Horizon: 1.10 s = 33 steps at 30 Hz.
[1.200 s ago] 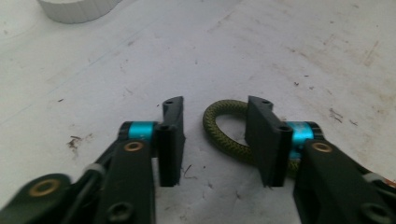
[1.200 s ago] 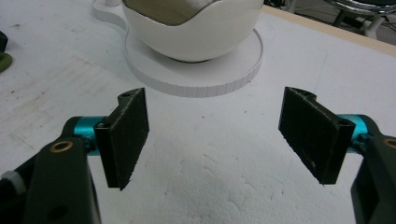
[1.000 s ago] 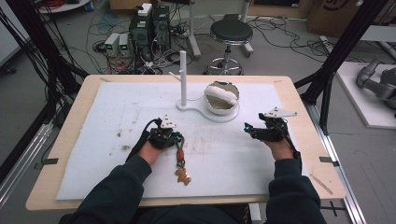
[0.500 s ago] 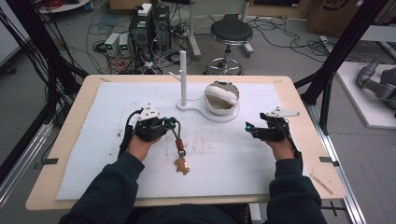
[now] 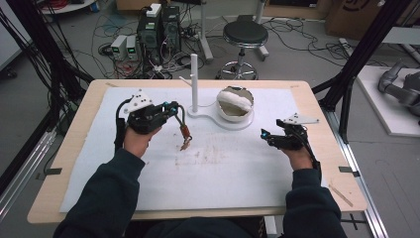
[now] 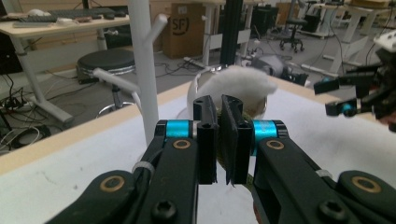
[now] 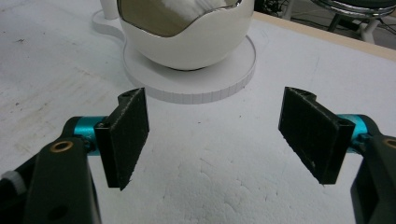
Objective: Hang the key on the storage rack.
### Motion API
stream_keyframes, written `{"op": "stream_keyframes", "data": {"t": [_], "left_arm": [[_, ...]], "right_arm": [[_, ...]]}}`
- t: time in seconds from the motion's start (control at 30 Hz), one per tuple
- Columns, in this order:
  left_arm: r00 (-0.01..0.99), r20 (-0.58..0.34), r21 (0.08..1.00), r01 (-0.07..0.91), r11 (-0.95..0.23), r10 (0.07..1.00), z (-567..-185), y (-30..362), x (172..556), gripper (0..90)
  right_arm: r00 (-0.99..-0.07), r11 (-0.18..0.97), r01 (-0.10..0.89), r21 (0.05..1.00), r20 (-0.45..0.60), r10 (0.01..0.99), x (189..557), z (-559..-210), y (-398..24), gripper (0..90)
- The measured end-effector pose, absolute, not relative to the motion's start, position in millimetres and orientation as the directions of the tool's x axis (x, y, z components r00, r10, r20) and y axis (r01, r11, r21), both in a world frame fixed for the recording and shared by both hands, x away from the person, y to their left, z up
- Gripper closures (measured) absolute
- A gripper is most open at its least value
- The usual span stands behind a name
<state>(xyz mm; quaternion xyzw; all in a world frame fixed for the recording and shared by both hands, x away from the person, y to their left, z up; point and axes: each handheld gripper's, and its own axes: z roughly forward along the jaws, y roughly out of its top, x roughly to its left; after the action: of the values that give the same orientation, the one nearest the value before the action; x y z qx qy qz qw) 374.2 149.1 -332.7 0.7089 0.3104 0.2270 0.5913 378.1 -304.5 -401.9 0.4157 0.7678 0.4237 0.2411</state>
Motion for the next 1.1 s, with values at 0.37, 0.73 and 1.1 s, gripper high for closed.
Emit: {"op": "stream_keyframes", "data": {"t": [0.37, 0.73, 1.1], "left_arm": [[0.688, -0.007, 0.986, 0.124, -0.108, 0.725, -282.0, 141.6, 406.6, 84.6], [0.662, 0.006, 0.975, 0.161, -0.150, 0.749, -262.6, 118.5, 451.0, 84.5], [0.612, -0.010, 0.959, 0.228, -0.165, 0.791, -277.6, 110.5, 476.0, 84.2]], "right_arm": [[-0.540, 0.283, 0.424, 0.860, -0.011, 0.842, 378.1, -400.4, -306.6, 24.9], [-0.544, 0.281, 0.421, 0.863, -0.008, 0.839, 377.7, -400.3, -306.6, 24.9], [-0.548, 0.279, 0.427, 0.860, 0.001, 0.837, 377.3, -400.7, -307.8, 24.9]]}}
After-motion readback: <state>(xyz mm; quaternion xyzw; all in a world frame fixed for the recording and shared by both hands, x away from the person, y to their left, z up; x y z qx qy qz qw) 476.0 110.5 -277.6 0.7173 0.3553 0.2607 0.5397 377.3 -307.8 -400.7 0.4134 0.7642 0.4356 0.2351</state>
